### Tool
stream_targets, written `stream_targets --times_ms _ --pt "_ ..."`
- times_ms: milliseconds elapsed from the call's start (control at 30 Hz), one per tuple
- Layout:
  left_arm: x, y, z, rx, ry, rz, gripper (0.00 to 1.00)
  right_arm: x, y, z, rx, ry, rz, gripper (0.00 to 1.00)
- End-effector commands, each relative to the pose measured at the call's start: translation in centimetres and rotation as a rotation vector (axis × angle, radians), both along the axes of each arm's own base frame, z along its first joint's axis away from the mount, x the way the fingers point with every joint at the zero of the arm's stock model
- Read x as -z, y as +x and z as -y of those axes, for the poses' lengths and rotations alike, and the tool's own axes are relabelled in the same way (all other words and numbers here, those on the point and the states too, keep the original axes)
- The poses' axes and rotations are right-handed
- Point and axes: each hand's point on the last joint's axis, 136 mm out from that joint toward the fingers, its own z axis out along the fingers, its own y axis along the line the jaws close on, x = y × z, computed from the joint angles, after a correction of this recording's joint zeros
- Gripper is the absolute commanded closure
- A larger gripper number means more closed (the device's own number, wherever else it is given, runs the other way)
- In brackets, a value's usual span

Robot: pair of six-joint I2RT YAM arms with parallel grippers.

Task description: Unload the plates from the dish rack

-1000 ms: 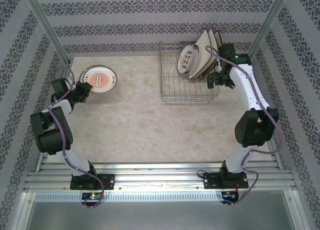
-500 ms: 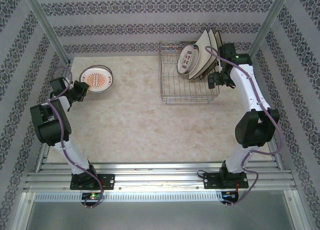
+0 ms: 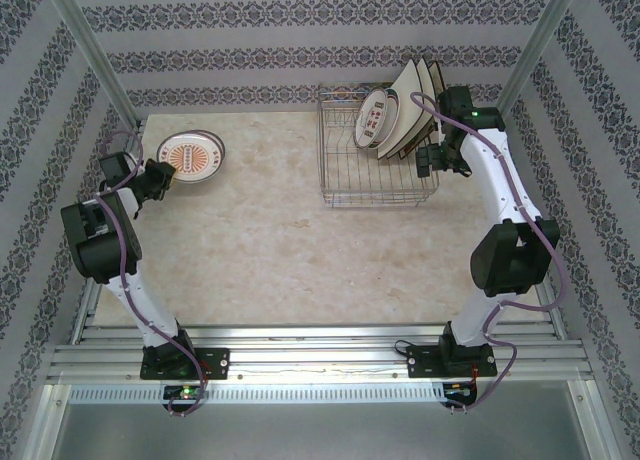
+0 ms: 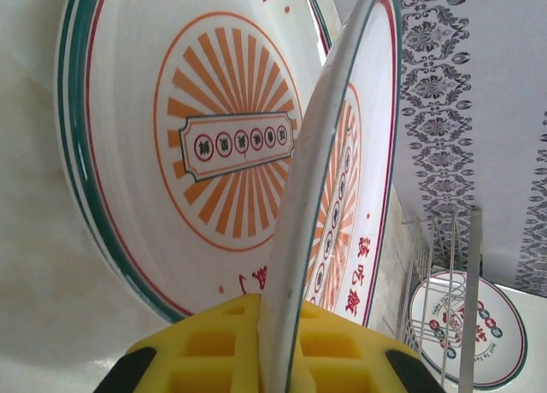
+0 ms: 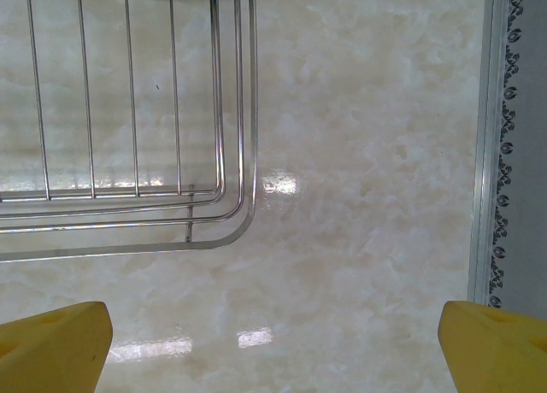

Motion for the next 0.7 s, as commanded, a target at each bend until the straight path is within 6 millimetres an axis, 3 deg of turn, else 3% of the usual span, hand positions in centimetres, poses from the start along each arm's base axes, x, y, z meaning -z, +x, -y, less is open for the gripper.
stream_targets --times_ms 0,667 --pt "-1.2 1.1 -1.0 0.012 0.043 0.049 1.0 -0.3 -0.8 0.7 0.005 -0.016 -0.012 0.02" --pt "1.0 3.0 -1.7 0.031 0.046 -0.044 1.0 0.3 -0.5 -0.6 -0.026 -0.018 -0.033 0.02"
